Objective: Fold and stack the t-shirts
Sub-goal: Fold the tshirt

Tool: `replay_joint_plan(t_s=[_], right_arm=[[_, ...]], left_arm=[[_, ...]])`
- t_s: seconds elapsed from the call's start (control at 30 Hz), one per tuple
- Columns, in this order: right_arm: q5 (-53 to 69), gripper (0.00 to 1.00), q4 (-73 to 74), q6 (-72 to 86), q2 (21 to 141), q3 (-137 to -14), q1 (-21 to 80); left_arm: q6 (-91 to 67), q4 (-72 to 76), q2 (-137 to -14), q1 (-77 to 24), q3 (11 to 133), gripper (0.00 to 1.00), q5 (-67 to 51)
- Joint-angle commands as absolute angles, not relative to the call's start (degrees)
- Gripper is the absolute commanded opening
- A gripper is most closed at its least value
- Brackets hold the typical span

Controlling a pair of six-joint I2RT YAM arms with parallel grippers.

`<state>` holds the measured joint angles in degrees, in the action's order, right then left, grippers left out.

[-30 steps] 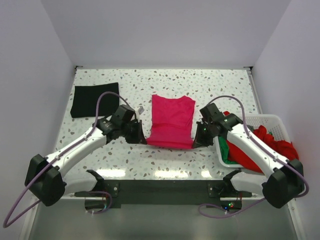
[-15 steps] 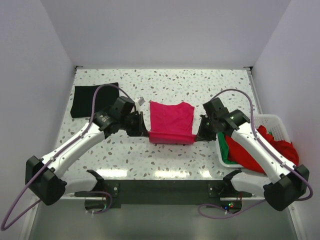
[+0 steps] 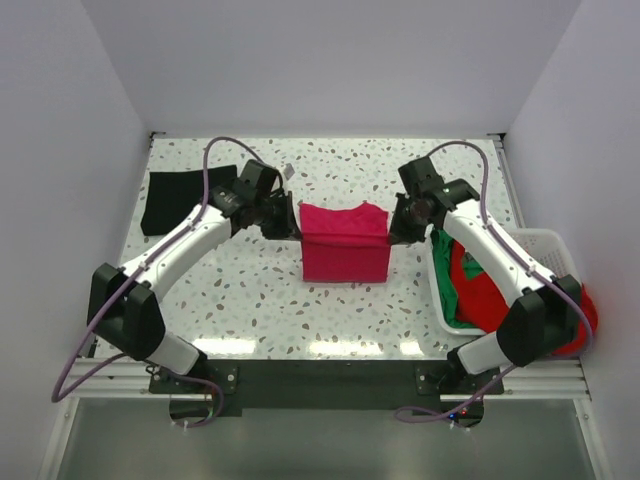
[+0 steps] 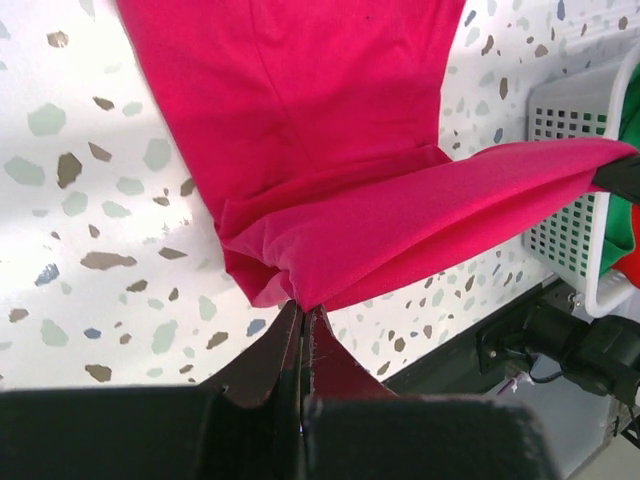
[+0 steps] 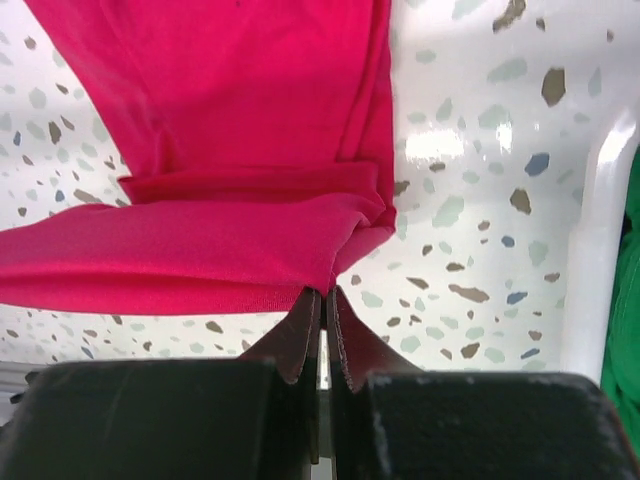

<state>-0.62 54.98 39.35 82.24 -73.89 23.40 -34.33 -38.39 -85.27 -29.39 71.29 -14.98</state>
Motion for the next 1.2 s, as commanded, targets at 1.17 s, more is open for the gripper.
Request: replay_joint_plan(t_s=[1.17], right_arm=[[-1.67,0.00,56.69,25.93,122.43,-116.80,13.54]], left_arm=[[-31.38,-31.55,-115.57,-16.88,94.57,0.00,-19.07]])
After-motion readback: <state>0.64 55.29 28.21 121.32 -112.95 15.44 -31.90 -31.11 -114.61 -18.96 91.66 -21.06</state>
